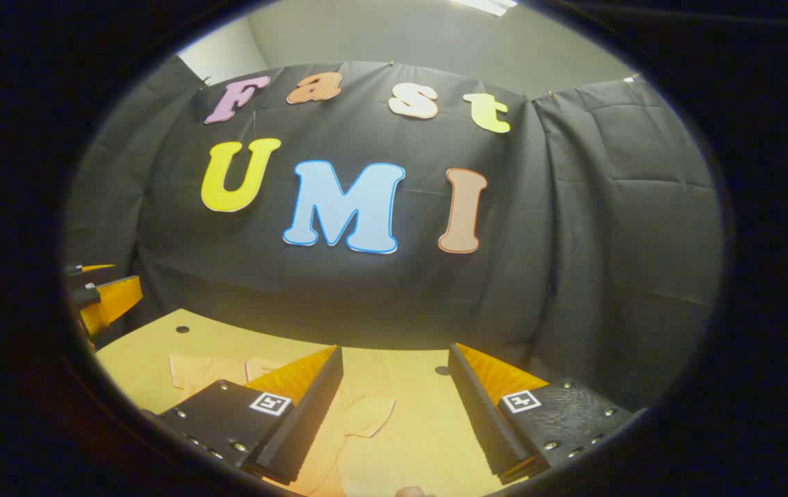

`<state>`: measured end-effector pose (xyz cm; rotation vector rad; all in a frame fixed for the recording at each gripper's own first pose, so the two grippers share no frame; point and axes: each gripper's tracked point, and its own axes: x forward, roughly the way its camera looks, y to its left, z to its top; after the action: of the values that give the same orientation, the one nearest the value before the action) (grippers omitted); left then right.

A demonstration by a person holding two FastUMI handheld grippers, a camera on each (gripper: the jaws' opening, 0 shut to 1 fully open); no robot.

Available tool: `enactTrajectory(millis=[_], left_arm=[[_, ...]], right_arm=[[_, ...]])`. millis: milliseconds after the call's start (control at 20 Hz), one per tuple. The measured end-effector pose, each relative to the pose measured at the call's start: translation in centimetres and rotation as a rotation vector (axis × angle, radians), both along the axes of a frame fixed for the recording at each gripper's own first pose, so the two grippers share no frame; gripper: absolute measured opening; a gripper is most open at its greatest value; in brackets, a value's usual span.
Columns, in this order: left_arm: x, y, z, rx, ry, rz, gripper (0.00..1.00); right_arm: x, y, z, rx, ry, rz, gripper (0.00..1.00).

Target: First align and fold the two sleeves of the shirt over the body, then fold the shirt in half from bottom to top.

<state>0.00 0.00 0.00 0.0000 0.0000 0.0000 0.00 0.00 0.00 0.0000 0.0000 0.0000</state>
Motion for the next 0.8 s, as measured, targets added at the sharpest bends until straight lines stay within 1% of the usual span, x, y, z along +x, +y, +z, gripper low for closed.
enactTrajectory(millis=[50,100,150,200,350,450,600,800], left_arm=[[0.1,0.2,-0.4,0.0,0.005,0.003,0.94],[0.3,0.6,-1.0,0.006,0.017,0.017,0.94],[0.6,1.2,-1.2,0.013,0.022,0.04,0.92],[0.7,1.6,-1.1,0.014,0.021,0.052,0.94],[1.6,1.9,-0.9,0.0,0.002,0.074,0.94],[2.0,2.3,-1.2,0.011,0.011,0.087,0.94],[2.4,2.1,-1.1,0.012,0.008,0.084,0.94],[2.4,1.9,-0.8,0.012,0.002,0.085,0.94]], right_arm=[[0.1,0.4,0.0,0.002,0.003,0.011,0.95],[0.0,0.9,0.1,0.004,0.006,0.031,0.94],[0.2,1.3,-0.1,0.001,0.014,0.048,0.95],[0.4,1.4,-0.3,-0.008,0.024,0.059,0.95],[1.0,1.7,-0.4,-0.023,0.032,0.08,0.95],[1.4,1.8,-0.7,-0.028,0.055,0.096,0.94],[2.0,1.6,-0.3,-0.022,0.046,0.092,0.95],[2.4,2.1,-0.5,-0.009,0.059,0.112,0.95]])
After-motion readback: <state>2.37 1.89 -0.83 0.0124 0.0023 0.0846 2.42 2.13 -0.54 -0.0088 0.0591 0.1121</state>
